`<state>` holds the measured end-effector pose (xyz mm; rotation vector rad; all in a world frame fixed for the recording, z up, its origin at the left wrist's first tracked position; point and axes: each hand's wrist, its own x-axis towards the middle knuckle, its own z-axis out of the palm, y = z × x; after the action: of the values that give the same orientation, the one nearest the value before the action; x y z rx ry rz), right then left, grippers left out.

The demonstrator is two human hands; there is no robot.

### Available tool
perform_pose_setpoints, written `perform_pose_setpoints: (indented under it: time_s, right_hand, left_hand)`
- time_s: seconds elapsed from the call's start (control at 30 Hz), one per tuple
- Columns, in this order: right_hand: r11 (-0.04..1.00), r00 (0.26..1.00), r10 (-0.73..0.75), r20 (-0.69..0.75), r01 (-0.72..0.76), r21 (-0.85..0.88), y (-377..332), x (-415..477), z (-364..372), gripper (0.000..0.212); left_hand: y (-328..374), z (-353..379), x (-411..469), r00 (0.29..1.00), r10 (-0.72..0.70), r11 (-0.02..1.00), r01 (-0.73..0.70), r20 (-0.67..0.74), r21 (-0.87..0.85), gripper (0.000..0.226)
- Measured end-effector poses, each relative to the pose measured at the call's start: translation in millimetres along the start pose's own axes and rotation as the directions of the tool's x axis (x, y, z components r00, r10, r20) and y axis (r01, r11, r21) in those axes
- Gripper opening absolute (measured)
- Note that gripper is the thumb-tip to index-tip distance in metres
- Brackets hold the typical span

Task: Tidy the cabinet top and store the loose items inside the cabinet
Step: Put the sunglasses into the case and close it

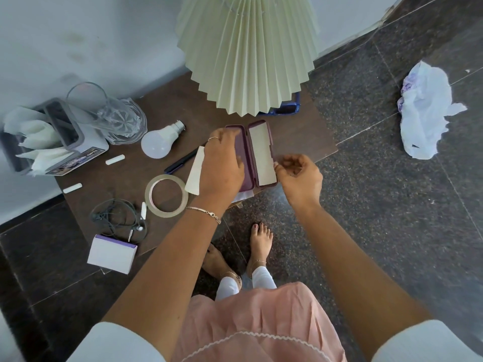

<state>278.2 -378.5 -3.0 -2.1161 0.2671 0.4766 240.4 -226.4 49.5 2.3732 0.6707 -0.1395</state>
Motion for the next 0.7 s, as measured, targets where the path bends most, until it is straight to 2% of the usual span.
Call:
perform_pose_setpoints:
  time_s: [0.1,0.2,0.4,0.57,0.7]
  right_hand:
    - [0.996,0.995,-0.033,-0.094,0.025,-0.084,-6.5,8.0,-9.5,0.026]
    - [0.984,0.989,-0.101,-0.109,0.083,-0.159,-22.4,26.7,-14.8,0.036]
    - [0.933,0.984,-0.166,0.060,0.176,-0.313,-61.1,70.7,-11.1,0.056]
    - [0.904,0.980,-0.158,0.123,0.194,-0.381,-62.1,86.1,-6.0,0.049]
    - [0.885,0.982,-0.161,0.101,0.189,-0.426,-52.8,87.7,-8.1,0.039]
  left_hand:
    - [9.3,6.3,-3.7,0.997,0.072,0.996,-0.072,0.001,0.046,0.050]
    - [17.9,11.5,-1.7,0.995,0.091,0.995,-0.093,0.039,0.045,0.049]
    - [30.8,16.0,11.3,0.980,0.153,0.984,-0.163,0.124,0.076,0.046]
    - [37.1,21.4,17.0,0.982,0.139,0.990,-0.143,0.129,0.018,0.048]
    - [41.9,26.8,18.7,0.982,0.125,0.992,-0.127,0.144,0.004,0.046]
